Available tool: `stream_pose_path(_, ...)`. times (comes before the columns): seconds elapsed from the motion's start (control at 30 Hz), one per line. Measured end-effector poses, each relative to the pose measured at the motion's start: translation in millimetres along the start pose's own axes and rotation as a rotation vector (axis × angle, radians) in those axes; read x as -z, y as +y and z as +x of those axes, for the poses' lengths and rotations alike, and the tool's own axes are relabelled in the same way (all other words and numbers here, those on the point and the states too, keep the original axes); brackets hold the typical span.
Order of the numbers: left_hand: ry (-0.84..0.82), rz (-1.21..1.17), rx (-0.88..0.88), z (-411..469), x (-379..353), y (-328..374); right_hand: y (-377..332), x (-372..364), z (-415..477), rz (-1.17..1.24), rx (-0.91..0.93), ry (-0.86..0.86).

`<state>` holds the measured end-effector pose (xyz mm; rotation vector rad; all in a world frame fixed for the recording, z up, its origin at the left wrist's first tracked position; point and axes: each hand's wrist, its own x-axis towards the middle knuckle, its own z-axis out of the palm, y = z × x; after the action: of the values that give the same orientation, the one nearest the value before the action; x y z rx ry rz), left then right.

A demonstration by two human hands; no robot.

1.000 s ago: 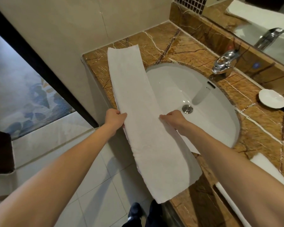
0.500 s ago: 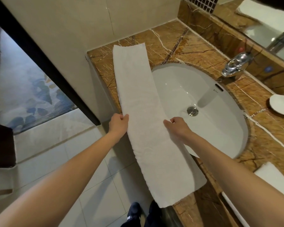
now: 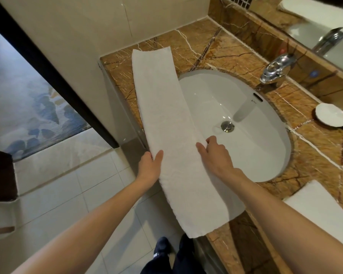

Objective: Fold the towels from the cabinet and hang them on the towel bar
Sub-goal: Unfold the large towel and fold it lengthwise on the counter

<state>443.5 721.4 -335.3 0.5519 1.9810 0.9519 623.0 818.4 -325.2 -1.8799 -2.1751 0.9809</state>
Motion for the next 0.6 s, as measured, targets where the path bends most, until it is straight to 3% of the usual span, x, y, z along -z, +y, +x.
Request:
stream_pose_path(0.23, 0.079, 0.028, -0.060, -25.3, -16.9, 2.2, 0.3, -3.6, -21.2, -0.269, 0.168, 0.219)
stream_pose_path(0.33, 0.233, 0.468, -0.314, -30.4, -19.5, 4.9, 2.6, -8.6, -30.2, -0.385, 0.344, 0.181)
stream_pose_path(0.43, 0.156, 0.969, -0.629, -27.3, -25.2, 5.1, 5.5, -16.4, -35.8, -0.444, 0.439, 0.044)
stream_pose_path(0.5, 0.042, 1.134, -0.684, -21.5, -31.2, 3.0, 7.1, -19.4, -35.6, -0.457, 0.437, -0.008)
stream_pose_path(0.6, -0.010, 1.162, -0.654, -14.9, -36.5, -3.0, 9.1, -20.5, -35.0, -0.500, 0.442, -0.017)
